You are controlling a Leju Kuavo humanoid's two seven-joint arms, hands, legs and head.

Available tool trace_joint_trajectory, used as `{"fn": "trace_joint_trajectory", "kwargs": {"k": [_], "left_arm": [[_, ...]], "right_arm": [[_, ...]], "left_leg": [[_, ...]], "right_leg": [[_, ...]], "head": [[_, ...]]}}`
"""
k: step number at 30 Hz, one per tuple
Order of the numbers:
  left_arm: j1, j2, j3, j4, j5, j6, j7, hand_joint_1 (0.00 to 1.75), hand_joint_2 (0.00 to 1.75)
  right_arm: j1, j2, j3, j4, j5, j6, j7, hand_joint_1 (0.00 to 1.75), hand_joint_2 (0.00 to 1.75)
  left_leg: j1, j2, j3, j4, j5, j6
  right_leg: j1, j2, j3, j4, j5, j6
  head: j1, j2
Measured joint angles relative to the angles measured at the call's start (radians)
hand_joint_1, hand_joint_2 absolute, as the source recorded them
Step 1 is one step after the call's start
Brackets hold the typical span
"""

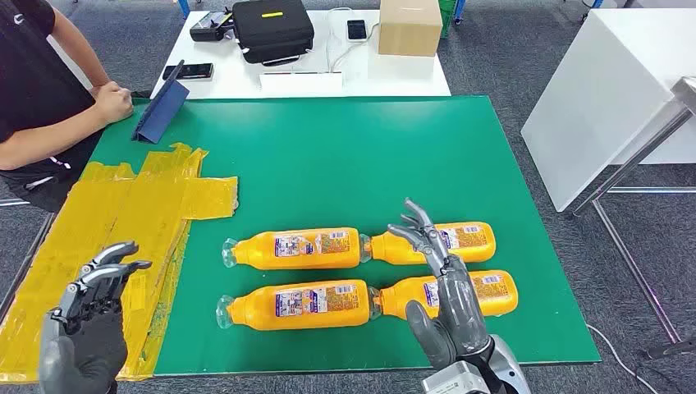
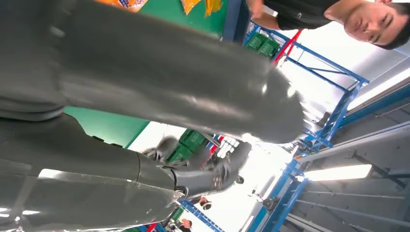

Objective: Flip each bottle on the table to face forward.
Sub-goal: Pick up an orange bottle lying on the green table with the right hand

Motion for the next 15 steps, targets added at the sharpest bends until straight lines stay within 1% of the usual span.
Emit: {"fn": "trace_joint_trajectory", "kwargs": {"k": [11, 13, 15], "left_arm": [[0.0, 0.0, 0.0, 0.0, 0.0, 0.0, -0.001, 1.75, 0.0], [-0.004, 0.0, 0.0, 0.0, -0.024, 0.002, -0.025, 1.75, 0.0], [-0.028, 0.0, 0.0, 0.0, -0.087, 0.011, -0.089, 1.75, 0.0]], "right_arm": [[0.0, 0.0, 0.0, 0.0, -0.001, 0.0, 0.0, 1.75, 0.0], [-0.002, -0.001, -0.004, -0.002, -0.036, 0.005, -0.006, 1.75, 0.0], [-0.016, -0.002, -0.031, -0.013, -0.14, 0.04, -0.019, 1.75, 0.0]], "left_leg": [[0.0, 0.0, 0.0, 0.0, 0.0, 0.0], [0.0, 0.0, 0.0, 0.0, 0.0, 0.0], [0.0, 0.0, 0.0, 0.0, 0.0, 0.0]], "right_leg": [[0.0, 0.0, 0.0, 0.0, 0.0, 0.0], [0.0, 0.0, -0.001, 0.0, 0.0, 0.0], [0.0, 0.0, -0.002, 0.0, 0.0, 0.0]], "head": [[0.0, 0.0], [0.0, 0.0], [0.0, 0.0]]}}
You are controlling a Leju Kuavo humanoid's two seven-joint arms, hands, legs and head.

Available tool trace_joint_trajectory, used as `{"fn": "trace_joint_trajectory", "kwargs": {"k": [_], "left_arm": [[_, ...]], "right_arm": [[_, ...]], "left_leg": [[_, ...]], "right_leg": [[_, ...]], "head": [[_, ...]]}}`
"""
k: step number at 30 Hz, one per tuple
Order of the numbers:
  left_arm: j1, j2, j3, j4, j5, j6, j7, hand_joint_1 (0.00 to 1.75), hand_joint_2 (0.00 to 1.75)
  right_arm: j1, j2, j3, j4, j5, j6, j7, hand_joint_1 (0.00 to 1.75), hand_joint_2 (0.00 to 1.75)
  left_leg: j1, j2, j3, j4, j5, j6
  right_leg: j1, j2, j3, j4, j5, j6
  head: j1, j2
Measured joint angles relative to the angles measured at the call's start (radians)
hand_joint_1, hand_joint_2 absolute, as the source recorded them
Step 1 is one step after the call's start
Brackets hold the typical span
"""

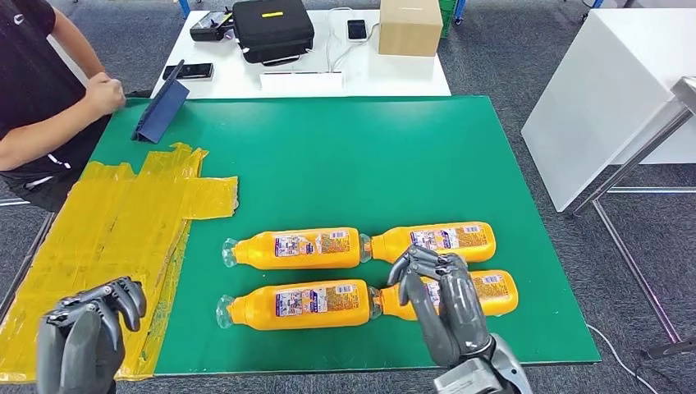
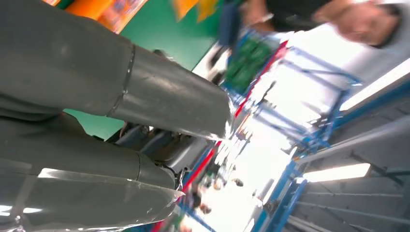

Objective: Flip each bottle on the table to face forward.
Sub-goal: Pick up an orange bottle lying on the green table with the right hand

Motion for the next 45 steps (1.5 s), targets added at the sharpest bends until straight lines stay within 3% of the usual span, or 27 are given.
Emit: {"fn": "trace_joint_trajectory", "kwargs": {"k": [4, 5, 6, 7, 8, 9, 10, 11, 22, 26, 32, 45], "left_arm": [[-0.046, 0.0, -0.004, 0.001, -0.067, 0.015, -0.057, 1.75, 0.0], [-0.05, 0.0, -0.004, 0.001, -0.069, 0.018, -0.058, 1.75, 0.0], [-0.053, 0.0, -0.004, 0.001, -0.07, 0.02, -0.058, 1.75, 0.0], [-0.056, 0.0, -0.005, 0.001, -0.071, 0.022, -0.059, 1.74, 0.0], [-0.059, 0.0, -0.005, 0.001, -0.071, 0.024, -0.059, 1.3, 0.0], [-0.06, 0.0, -0.005, 0.001, -0.072, 0.025, -0.059, 0.87, 0.0], [-0.061, 0.0, -0.005, 0.001, -0.072, 0.026, -0.059, 0.43, 0.0], [-0.061, 0.0, -0.005, 0.001, -0.072, 0.027, -0.058, 0.0, 0.0], [-0.06, 0.0, -0.007, 0.013, -0.07, 0.031, -0.003, 0.0, 0.0], [-0.046, 0.0, -0.002, 0.02, -0.081, 0.049, 0.041, 0.0, 0.0], [-0.032, -0.007, 0.036, 0.025, -0.045, 0.087, 0.051, 0.0, 0.0], [-0.028, -0.009, 0.066, 0.029, -0.008, 0.079, 0.054, 0.0, 0.0]], "right_arm": [[-0.031, 0.004, -0.107, -0.033, -0.119, 0.094, -0.018, 1.75, 0.0], [-0.031, 0.007, -0.124, -0.037, -0.116, 0.106, -0.022, 1.63, 0.0], [-0.031, 0.01, -0.135, -0.04, -0.111, 0.113, -0.025, 1.37, 0.0], [-0.031, 0.014, -0.144, -0.043, -0.106, 0.118, -0.027, 0.95, 0.0], [-0.031, 0.017, -0.151, -0.045, -0.101, 0.122, -0.028, 0.51, 0.0], [-0.031, 0.02, -0.157, -0.047, -0.096, 0.123, -0.029, 0.19, 0.0], [-0.031, 0.022, -0.161, -0.048, -0.09, 0.123, -0.03, 0.02, 0.0], [-0.031, 0.024, -0.165, -0.049, -0.083, 0.122, -0.032, 0.0, 0.0], [-0.028, 0.035, -0.173, -0.05, 0.02, 0.097, -0.009, 0.0, 0.0], [-0.02, 0.026, -0.161, -0.043, 0.094, 0.129, 0.094, 0.0, 1.75], [-0.038, -0.028, -0.08, 0.007, 0.163, 0.187, 0.223, 0.0, 1.75], [-0.102, -0.101, 0.034, 0.099, 0.162, 0.229, 0.307, 0.0, 1.75]], "left_leg": [[0.0, 0.0, 0.001, 0.0, 0.0, 0.0], [-0.001, 0.0, 0.001, 0.0, 0.0, 0.0], [-0.001, 0.0, 0.001, 0.0, 0.0, 0.0], [-0.001, 0.0, 0.001, 0.0, 0.0, 0.0], [-0.001, 0.0, 0.001, 0.0, 0.0, 0.0], [-0.001, 0.0, 0.001, 0.0, 0.001, 0.0], [0.0, 0.0, 0.001, 0.0, 0.001, 0.0], [0.0, 0.0, 0.001, 0.0, 0.0, 0.0], [-0.001, 0.0, 0.001, 0.0, 0.0, 0.0], [-0.001, 0.0, 0.0, 0.0, 0.0, 0.0], [0.0, 0.0, 0.0, 0.0, 0.0, 0.0], [-0.001, 0.0, -0.001, 0.0, 0.0, 0.0]], "right_leg": [[0.0, 0.0, 0.004, 0.0, 0.0, 0.0], [0.0, 0.0, 0.006, 0.0, 0.001, 0.0], [-0.001, 0.0, 0.007, 0.0, 0.001, 0.001], [0.0, 0.0, 0.008, 0.0, 0.001, 0.001], [0.0, 0.0, 0.008, 0.0, 0.001, 0.001], [0.0, 0.0, 0.009, 0.0, 0.001, 0.001], [0.0, 0.0, 0.009, 0.0, 0.001, 0.001], [0.0, 0.0, 0.008, 0.0, 0.001, 0.001], [0.0, 0.0, 0.001, 0.0, 0.0, 0.0], [0.0, 0.0, 0.007, 0.0, 0.001, 0.001], [0.0, 0.0, 0.008, 0.0, 0.001, 0.001], [0.0, 0.0, 0.008, 0.0, 0.001, 0.001]], "head": [[0.0, 0.0], [0.0, 0.0], [0.0, 0.0], [0.0, 0.0], [0.0, 0.0], [0.0, 0.0], [0.0, 0.0], [0.0, 0.0], [0.0, 0.0], [0.0, 0.0], [0.0, 0.0], [0.0, 0.0]]}}
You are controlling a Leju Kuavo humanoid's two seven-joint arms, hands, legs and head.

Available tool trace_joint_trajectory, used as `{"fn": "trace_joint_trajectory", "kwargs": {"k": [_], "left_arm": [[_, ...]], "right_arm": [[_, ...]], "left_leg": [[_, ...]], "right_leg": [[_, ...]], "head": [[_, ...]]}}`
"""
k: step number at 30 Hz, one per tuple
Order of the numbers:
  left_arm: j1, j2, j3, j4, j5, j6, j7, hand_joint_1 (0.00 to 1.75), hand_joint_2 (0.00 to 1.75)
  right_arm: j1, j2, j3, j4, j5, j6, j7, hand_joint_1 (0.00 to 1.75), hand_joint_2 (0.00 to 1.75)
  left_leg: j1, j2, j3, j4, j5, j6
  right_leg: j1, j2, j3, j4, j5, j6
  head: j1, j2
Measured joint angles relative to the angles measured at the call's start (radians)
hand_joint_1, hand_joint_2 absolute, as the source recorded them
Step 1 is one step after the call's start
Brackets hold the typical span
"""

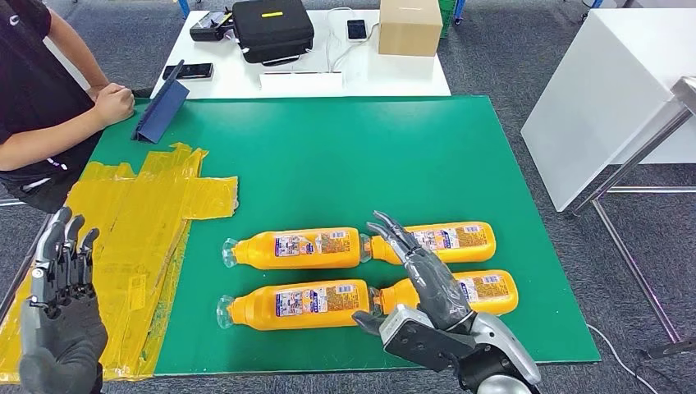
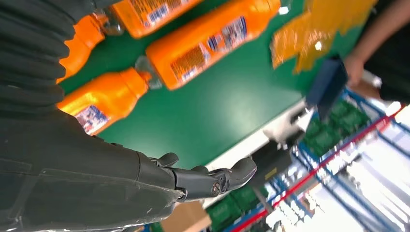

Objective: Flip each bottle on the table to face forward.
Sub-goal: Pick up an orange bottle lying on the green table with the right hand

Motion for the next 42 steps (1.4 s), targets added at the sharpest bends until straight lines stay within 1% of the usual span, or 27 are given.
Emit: {"fn": "trace_joint_trajectory", "kwargs": {"k": [6, 10, 13, 20, 23, 28, 36, 42], "left_arm": [[-0.001, 0.0, 0.0, 0.013, 0.019, -0.013, 0.002, 0.0, 0.0], [-0.011, 0.001, -0.001, 0.023, 0.031, -0.019, 0.009, 0.0, 0.0], [-0.02, 0.001, -0.003, 0.033, 0.039, -0.025, 0.015, 0.0, 0.0], [-0.046, 0.001, -0.016, 0.055, 0.054, -0.038, 0.031, 0.0, 0.0], [-0.057, 0.001, -0.022, 0.062, 0.054, -0.041, 0.036, 0.0, 0.0], [-0.069, 0.002, -0.026, 0.069, 0.06, -0.045, 0.044, 0.0, 0.0], [-0.096, 0.002, -0.037, 0.084, 0.081, -0.044, 0.059, 0.0, 0.0], [-0.109, 0.002, -0.038, 0.093, 0.093, -0.043, 0.067, 0.0, 0.0]], "right_arm": [[-0.063, -0.042, 0.083, 0.065, -0.021, 0.022, 0.046, 0.0, 1.75], [-0.14, -0.075, 0.135, 0.121, -0.037, 0.063, 0.085, 0.0, 1.75], [-0.194, -0.085, 0.171, 0.166, -0.04, 0.092, 0.111, 0.0, 1.75], [-0.307, -0.086, 0.264, 0.264, -0.039, 0.132, 0.16, 0.0, 1.75], [-0.341, -0.084, 0.298, 0.3, -0.039, 0.142, 0.17, 0.0, 1.75], [-0.378, -0.08, 0.34, 0.345, -0.047, 0.151, 0.177, 0.0, 1.75], [-0.424, -0.044, 0.423, 0.426, -0.051, 0.17, 0.176, 0.0, 1.75], [-0.452, -0.041, 0.469, 0.468, -0.031, 0.197, 0.179, 0.0, 1.75]], "left_leg": [[0.0, 0.0, 0.0, 0.0, 0.0, 0.0], [0.0, 0.0, 0.0, 0.0, 0.001, 0.001], [0.0, 0.0, 0.0, 0.0, 0.001, 0.001], [0.0, 0.0, 0.0, 0.0, 0.001, 0.001], [0.0, 0.0, 0.0, 0.0, 0.001, 0.001], [0.0, 0.0, 0.0, 0.0, 0.001, 0.001], [0.0, 0.0, 0.0, 0.0, 0.002, 0.001], [0.0, 0.0, 0.0, 0.0, 0.002, 0.001]], "right_leg": [[0.0, 0.0, 0.0, 0.0, 0.0, 0.0], [0.0, 0.0, 0.0, 0.0, 0.0, 0.0], [0.0, 0.0, 0.0, 0.0, 0.0, 0.0], [0.0, 0.0, 0.0, 0.0, 0.001, 0.0], [0.0, 0.0, 0.0, 0.0, 0.001, 0.0], [0.0, 0.0, 0.0, 0.0, 0.001, 0.0], [0.0, 0.0, 0.0, 0.0, 0.001, 0.0], [0.0, 0.0, 0.0, 0.0, 0.001, 0.0]], "head": [[0.0, 0.0], [0.0, 0.0], [0.0, 0.0], [0.0, 0.0], [0.0, 0.0], [0.0, 0.0], [0.0, 0.0], [0.0, 0.0]]}}
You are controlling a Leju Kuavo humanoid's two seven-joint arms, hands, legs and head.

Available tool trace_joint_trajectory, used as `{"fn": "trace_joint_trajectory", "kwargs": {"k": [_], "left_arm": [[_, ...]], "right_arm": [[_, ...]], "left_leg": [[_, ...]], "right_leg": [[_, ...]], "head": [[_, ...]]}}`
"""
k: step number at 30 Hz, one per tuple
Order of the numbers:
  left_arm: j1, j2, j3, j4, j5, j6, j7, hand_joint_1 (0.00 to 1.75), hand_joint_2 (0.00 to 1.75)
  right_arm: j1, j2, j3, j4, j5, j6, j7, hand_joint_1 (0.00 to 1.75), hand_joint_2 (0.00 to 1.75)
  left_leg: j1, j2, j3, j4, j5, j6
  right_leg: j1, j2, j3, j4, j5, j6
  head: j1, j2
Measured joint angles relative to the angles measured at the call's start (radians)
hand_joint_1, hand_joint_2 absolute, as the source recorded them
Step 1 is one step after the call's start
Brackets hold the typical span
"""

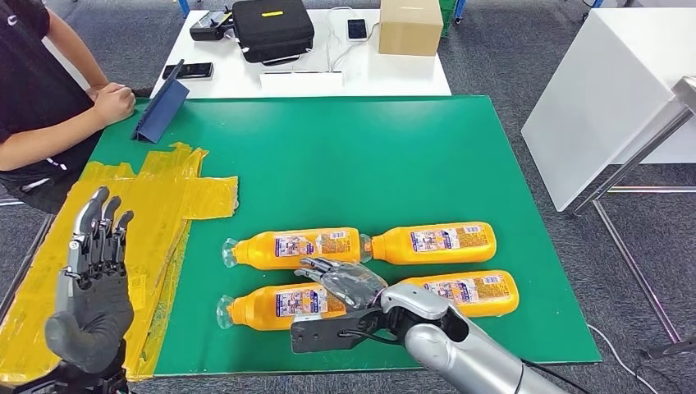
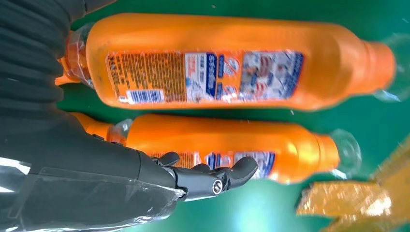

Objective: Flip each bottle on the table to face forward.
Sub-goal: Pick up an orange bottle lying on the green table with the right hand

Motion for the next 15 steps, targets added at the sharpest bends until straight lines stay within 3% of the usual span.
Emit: {"fn": "trace_joint_trajectory", "kwargs": {"k": [11, 15], "left_arm": [[-0.013, 0.0, 0.0, 0.013, 0.029, 0.002, 0.014, 0.0, 0.0], [-0.032, 0.0, 0.001, 0.03, 0.053, 0.0, 0.023, 0.0, 0.0]], "right_arm": [[-0.024, -0.004, 0.046, 0.052, 0.048, 0.017, 0.003, 0.0, 1.75], [-0.063, -0.019, 0.117, 0.131, 0.235, 0.026, 0.009, 0.0, 1.75]], "left_leg": [[0.0, 0.0, 0.0, 0.0, 0.0, 0.0], [0.0, 0.0, 0.0, 0.0, 0.0, 0.0]], "right_leg": [[0.0, 0.0, 0.0, 0.0, 0.0, 0.0], [0.0, 0.0, 0.0, 0.0, 0.0, 0.0]], "head": [[0.0, 0.0], [0.0, 0.0]]}}
